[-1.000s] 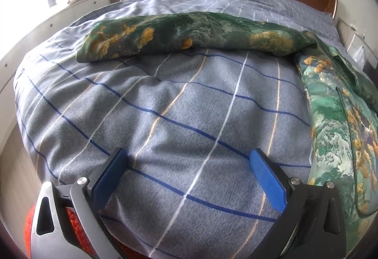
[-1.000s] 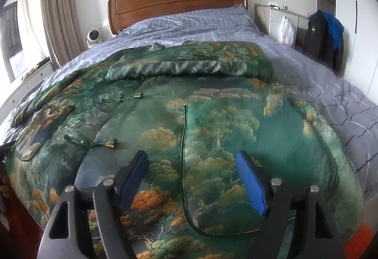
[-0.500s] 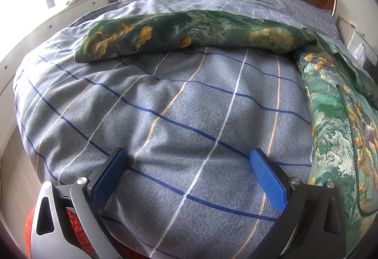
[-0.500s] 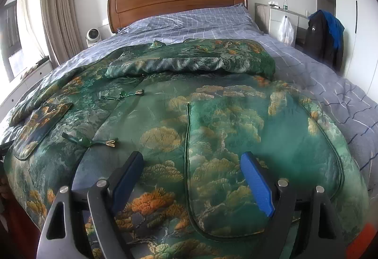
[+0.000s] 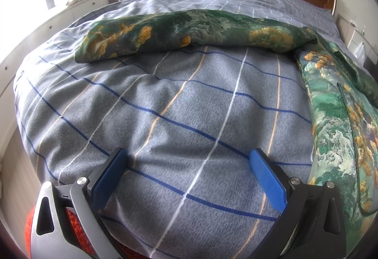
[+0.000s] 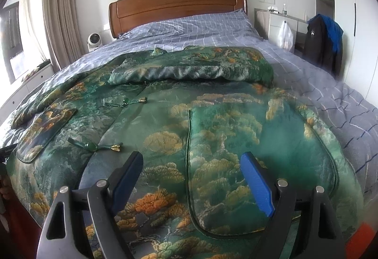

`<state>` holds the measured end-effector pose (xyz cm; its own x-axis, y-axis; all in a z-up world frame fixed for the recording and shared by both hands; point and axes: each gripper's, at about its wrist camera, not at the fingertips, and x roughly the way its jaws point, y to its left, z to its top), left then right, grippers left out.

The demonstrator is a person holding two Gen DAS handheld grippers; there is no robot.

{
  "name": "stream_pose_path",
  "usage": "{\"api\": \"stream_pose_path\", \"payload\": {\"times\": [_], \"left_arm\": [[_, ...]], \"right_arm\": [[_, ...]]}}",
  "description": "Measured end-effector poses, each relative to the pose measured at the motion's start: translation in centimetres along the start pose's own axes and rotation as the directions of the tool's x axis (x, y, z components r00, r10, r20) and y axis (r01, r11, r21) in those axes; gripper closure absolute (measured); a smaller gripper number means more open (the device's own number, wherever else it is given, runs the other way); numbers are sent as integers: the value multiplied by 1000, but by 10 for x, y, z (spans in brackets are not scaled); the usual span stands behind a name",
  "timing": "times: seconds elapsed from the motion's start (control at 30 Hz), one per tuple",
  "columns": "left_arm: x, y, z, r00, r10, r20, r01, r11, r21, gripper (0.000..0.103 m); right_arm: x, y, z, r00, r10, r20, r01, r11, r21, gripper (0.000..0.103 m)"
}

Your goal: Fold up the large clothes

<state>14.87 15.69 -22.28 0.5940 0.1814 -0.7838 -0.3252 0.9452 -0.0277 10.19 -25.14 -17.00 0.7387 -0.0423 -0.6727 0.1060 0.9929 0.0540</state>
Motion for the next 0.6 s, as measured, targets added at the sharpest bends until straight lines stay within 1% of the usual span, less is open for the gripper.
{"api": "stream_pose_path", "payload": {"times": [0.6], "left_arm": [[1, 0, 0, 1000, -4, -4, 4, 1000, -1, 0]], "right_arm": [[-2, 7, 0, 1000, -3, 9, 4, 1000, -28, 19]]}}
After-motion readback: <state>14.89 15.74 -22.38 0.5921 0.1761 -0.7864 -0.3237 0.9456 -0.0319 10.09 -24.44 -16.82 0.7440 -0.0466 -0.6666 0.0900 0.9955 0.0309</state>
